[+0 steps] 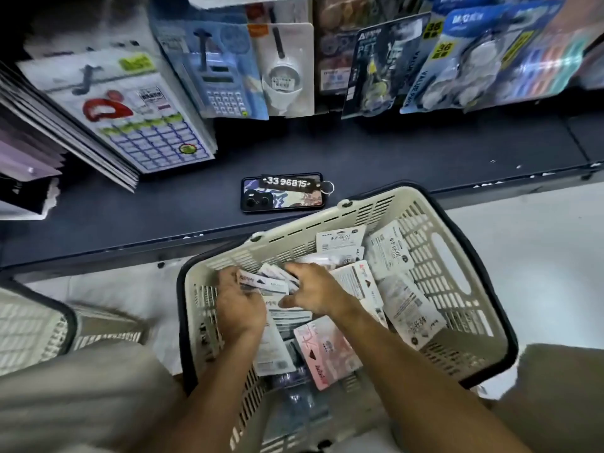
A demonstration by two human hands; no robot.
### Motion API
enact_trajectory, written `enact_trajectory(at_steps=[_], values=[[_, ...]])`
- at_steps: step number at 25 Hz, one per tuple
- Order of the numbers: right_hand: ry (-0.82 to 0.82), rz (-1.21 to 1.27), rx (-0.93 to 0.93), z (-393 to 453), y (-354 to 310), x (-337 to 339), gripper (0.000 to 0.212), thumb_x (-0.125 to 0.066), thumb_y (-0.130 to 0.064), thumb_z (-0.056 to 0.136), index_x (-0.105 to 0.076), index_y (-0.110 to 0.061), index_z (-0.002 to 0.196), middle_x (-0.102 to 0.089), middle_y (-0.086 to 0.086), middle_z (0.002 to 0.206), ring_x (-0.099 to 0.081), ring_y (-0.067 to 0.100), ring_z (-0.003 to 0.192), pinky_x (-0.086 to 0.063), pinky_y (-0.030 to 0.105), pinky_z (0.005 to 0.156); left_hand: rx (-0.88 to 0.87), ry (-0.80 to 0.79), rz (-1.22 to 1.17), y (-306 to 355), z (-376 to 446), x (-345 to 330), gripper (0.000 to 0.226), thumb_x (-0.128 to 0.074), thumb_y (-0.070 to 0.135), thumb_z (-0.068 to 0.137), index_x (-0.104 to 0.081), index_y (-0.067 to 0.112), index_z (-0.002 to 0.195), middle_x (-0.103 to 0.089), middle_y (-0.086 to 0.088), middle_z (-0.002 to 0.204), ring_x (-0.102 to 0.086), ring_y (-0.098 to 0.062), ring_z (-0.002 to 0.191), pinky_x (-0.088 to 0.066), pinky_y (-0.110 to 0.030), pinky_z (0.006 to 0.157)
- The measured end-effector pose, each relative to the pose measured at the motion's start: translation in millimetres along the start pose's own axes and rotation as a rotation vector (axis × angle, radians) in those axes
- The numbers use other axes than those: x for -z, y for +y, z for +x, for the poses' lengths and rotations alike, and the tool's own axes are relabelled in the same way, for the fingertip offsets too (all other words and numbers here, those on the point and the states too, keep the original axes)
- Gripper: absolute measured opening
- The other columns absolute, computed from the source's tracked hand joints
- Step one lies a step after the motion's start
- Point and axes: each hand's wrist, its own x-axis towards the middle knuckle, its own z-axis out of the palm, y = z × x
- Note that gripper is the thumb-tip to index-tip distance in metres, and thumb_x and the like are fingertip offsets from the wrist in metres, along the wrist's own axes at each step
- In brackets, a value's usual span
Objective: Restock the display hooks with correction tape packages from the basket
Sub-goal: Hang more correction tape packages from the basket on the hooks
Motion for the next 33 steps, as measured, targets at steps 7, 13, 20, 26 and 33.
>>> enact_trajectory(at_steps=[7,13,20,26,33], values=[[0.027,-0.534,0.116,-4,-60,-48,0.019,-0.061,-0.014,0.09,-0.071,-0.01,0.106,-0.074,0.014,0.104,-0.072,0.032,0.095,-0.055,0.037,0.083,0.043,0.081,-0.051,-1,12,20,0.027,-0.052,-0.004,0.091,-0.071,0.007,0.107,-0.073,-0.018,0.103,-0.065,-0.033,0.09,-0.04,-0.027,0.074],[0.286,-0.477,-0.064,-30,-24,24,0.02,-0.056,-0.02,0.097,-0.066,-0.012,0.112,-0.072,0.013,0.106,-0.068,0.032,0.098,-0.052,0.036,0.086,-0.254,-0.07,0.019,4,-17,17,0.03,-0.064,0.015,0.093,-0.063,0.02,0.122,-0.067,-0.004,0.123,-0.064,-0.023,0.102,-0.057,-0.04,0.086],[0.608,0.11,-0.431,-85,-29,117,0.015,-0.067,-0.011,0.081,-0.064,-0.008,0.067,-0.069,0.009,0.073,-0.07,0.033,0.08,-0.053,0.034,0.069,-0.977,-0.225,0.537,54,-115,10,0.118,-0.08,0.071,0.059,-0.028,0.024,0.154,-0.049,-0.007,0.152,-0.05,-0.032,0.137,-0.025,-0.051,0.119],[0.528,0.626,-0.477,-144,-63,179,0.012,-0.067,0.003,0.082,-0.058,-0.004,0.083,-0.066,0.009,0.053,-0.065,0.023,0.045,-0.052,0.032,0.045,-1.11,0.114,0.418,104,-129,44,0.126,-0.092,0.061,0.046,-0.032,0.025,0.151,-0.063,-0.012,0.131,-0.064,-0.036,0.114,-0.049,-0.057,0.098],[0.377,0.8,-0.374,-186,-97,202,0.02,-0.055,0.003,0.086,-0.066,-0.007,0.072,-0.068,0.009,0.06,-0.067,0.017,0.048,-0.051,0.024,0.041,-1.043,0.138,0.411,137,-145,68,0.117,-0.089,0.052,0.05,-0.03,0.031,0.149,-0.067,-0.008,0.11,-0.065,-0.028,0.085,-0.051,-0.044,0.079]])
